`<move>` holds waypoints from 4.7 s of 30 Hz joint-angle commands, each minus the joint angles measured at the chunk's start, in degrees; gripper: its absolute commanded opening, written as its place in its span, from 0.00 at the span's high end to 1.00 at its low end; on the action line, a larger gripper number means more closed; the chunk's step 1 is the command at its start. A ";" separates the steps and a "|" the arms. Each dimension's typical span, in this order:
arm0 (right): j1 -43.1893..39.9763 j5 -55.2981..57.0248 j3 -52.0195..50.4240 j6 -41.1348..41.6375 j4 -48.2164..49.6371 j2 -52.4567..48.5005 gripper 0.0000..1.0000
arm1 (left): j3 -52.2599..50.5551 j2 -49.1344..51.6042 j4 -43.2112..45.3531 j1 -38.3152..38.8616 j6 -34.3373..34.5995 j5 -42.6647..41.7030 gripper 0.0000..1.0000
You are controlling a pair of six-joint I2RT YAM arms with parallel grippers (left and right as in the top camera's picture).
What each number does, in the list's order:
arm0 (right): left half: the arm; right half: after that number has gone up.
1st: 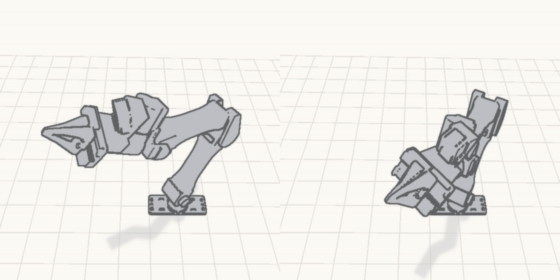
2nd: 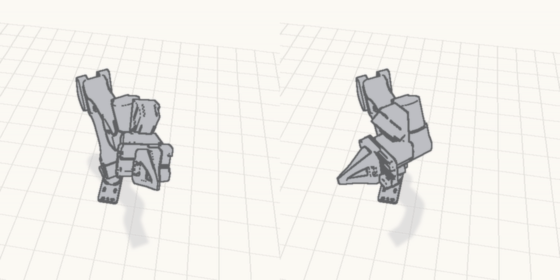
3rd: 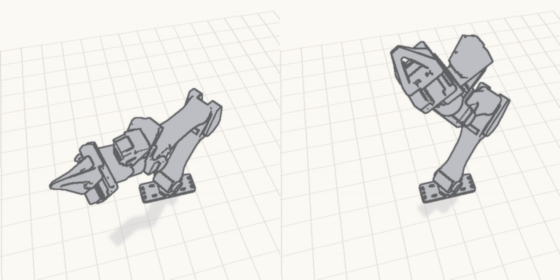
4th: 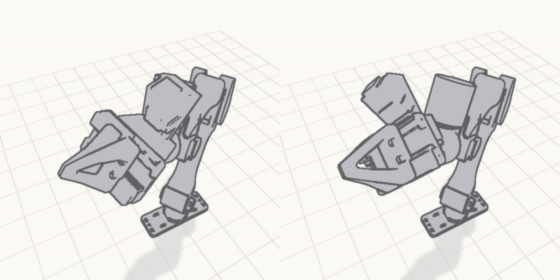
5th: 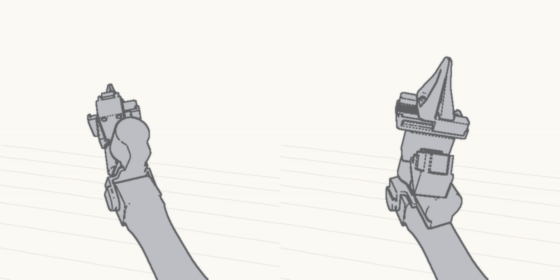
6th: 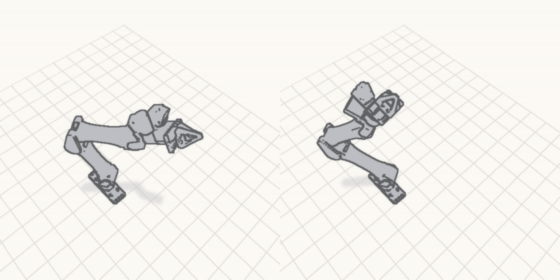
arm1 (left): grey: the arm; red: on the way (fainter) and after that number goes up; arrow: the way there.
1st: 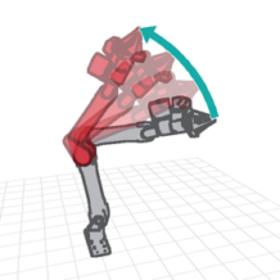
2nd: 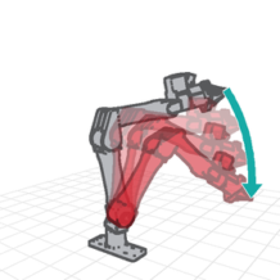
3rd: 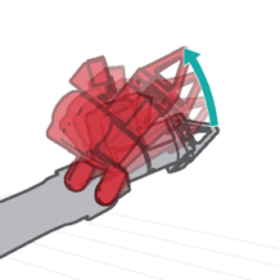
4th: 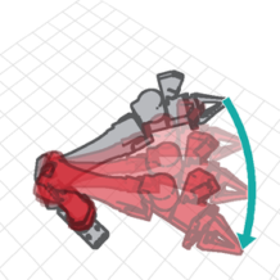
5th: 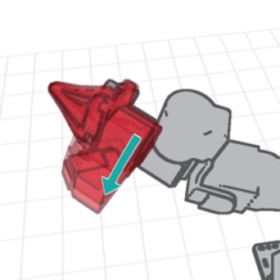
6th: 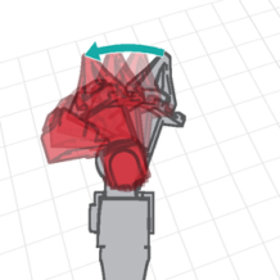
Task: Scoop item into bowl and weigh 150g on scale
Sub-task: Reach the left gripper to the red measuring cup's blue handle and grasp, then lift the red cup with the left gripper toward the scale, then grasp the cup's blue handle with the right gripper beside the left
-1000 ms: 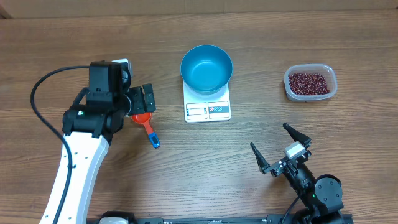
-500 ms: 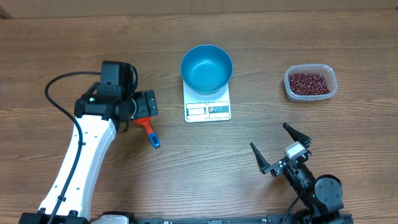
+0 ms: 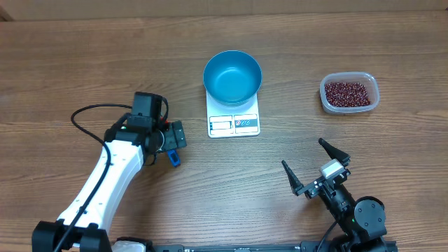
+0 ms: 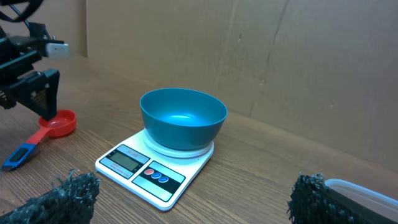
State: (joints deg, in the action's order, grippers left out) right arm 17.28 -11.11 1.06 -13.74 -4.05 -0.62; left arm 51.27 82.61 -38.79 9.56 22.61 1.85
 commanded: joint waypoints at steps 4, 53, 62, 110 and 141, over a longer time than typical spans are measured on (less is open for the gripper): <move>-0.26 0.57 -0.61 0.17 0.26 0.46 0.00 | -0.66 5.42 3.21 0.48 3.74 3.04 0.05; -0.26 0.59 -0.61 0.17 0.28 0.46 0.00 | -0.63 17.00 11.85 0.48 6.38 1.51 0.83; -0.26 0.59 -0.61 0.17 0.28 0.46 0.00 | 1.01 16.98 11.72 0.48 6.40 0.83 0.91; -0.26 -5.97 -0.61 70.58 0.90 0.46 0.00 | 30.53 16.92 4.76 20.09 47.06 -15.02 0.95; -0.26 -6.95 3.91 58.23 4.94 -9.38 0.04 | 30.53 16.92 4.74 22.77 57.79 -26.99 0.96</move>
State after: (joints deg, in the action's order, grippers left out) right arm 17.28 -17.82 1.39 48.99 0.05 -5.67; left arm 80.40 99.20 -34.22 31.90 79.59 -24.29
